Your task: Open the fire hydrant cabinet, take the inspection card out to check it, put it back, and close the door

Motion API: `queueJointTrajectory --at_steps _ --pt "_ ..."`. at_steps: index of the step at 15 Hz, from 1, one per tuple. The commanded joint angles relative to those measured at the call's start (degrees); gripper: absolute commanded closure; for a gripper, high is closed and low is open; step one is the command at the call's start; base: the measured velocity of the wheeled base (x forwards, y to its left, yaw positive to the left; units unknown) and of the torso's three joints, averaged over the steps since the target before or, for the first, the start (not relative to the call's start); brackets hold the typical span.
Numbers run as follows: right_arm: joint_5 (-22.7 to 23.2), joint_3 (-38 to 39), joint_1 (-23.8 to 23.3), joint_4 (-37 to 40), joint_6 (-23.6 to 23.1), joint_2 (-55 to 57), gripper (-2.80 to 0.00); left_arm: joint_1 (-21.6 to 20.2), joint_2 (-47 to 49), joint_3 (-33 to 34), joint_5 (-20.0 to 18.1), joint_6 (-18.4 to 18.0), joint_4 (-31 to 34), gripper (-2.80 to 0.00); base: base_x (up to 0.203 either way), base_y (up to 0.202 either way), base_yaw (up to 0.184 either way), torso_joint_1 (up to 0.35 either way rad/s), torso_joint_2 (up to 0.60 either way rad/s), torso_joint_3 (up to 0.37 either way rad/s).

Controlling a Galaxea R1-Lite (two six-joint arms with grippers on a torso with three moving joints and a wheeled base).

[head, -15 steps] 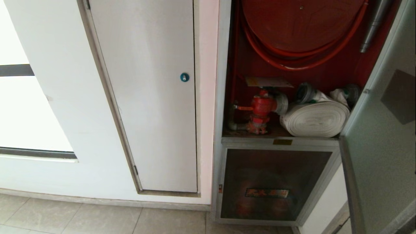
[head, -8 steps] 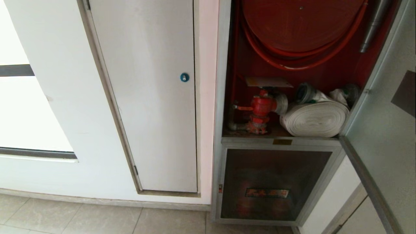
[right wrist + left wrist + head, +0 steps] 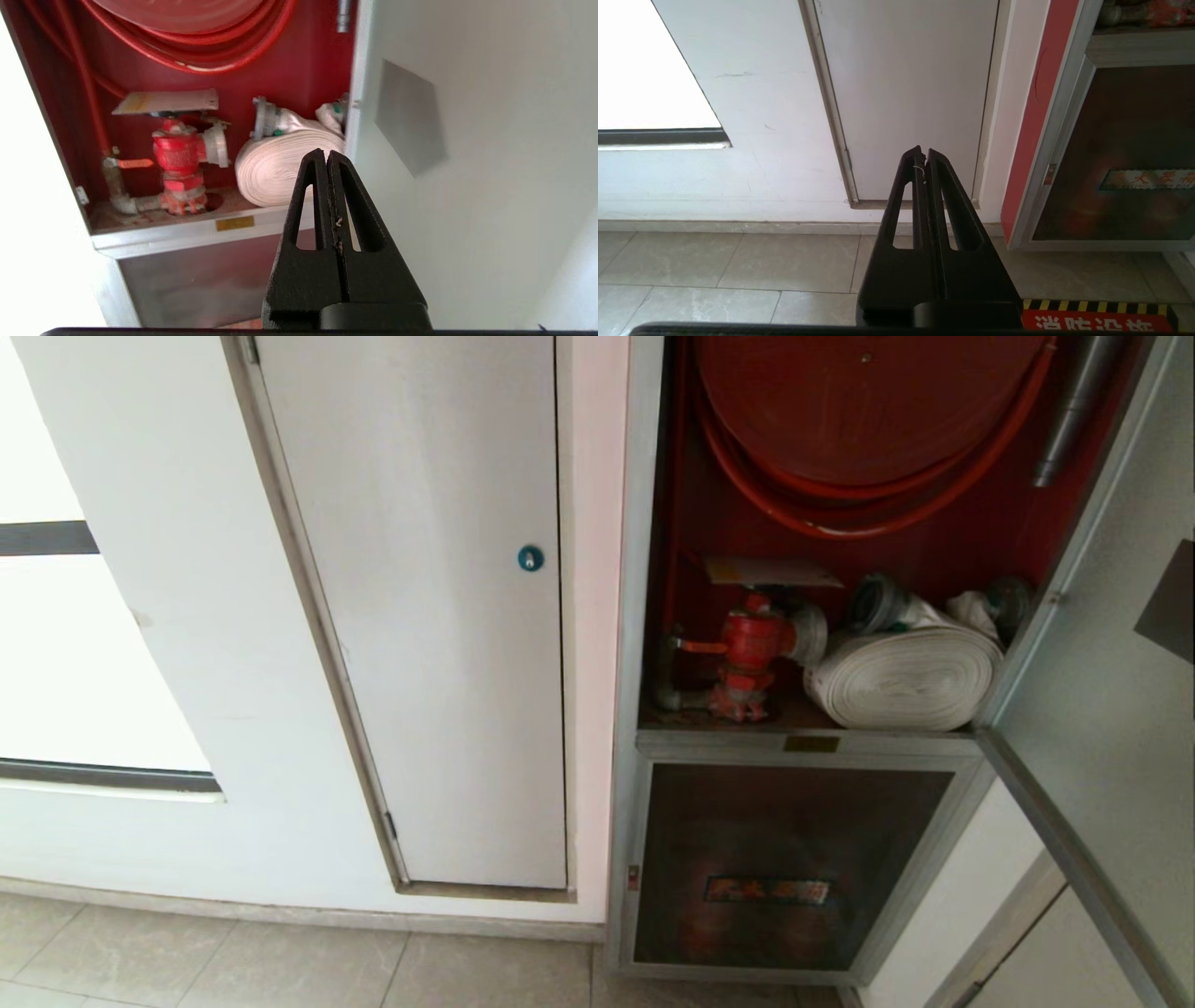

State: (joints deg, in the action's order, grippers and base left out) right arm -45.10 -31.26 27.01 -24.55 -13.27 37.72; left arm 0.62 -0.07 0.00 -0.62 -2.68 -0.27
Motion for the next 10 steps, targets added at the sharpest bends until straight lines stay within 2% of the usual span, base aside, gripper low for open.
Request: queueJointTrajectory --at_steps 1,3,5,7,10 --pt "-0.72 -3.99 -0.20 -0.30 1.73 10.00 0.00 -0.01 0.07 0.00 0.01 -0.05 0.00 0.00 0.000 0.000 0.000 0.000 0.00 0.000" --pt "-4.90 -9.73 -0.80 -0.40 7.11 20.17 0.00 -0.01 0.07 0.00 0.01 -0.08 0.00 0.00 0.000 0.000 0.000 0.000 0.00 0.000" --pt "-9.23 -14.29 -4.79 -0.44 12.11 31.03 0.00 -0.01 0.07 0.00 -0.03 -0.40 0.12 0.00 0.000 0.000 0.000 0.000 0.00 0.000" --pt "-16.71 -17.50 -12.44 -0.91 15.06 38.95 0.00 -0.01 0.07 -0.09 -0.08 -0.49 0.27 0.00 0.000 0.000 0.000 0.000 0.00 0.000" --pt "-20.61 -18.71 -27.53 -1.32 14.45 40.70 0.00 -0.01 0.07 -0.09 -0.08 -0.49 0.36 0.00 0.000 0.000 0.000 0.000 0.00 0.000"
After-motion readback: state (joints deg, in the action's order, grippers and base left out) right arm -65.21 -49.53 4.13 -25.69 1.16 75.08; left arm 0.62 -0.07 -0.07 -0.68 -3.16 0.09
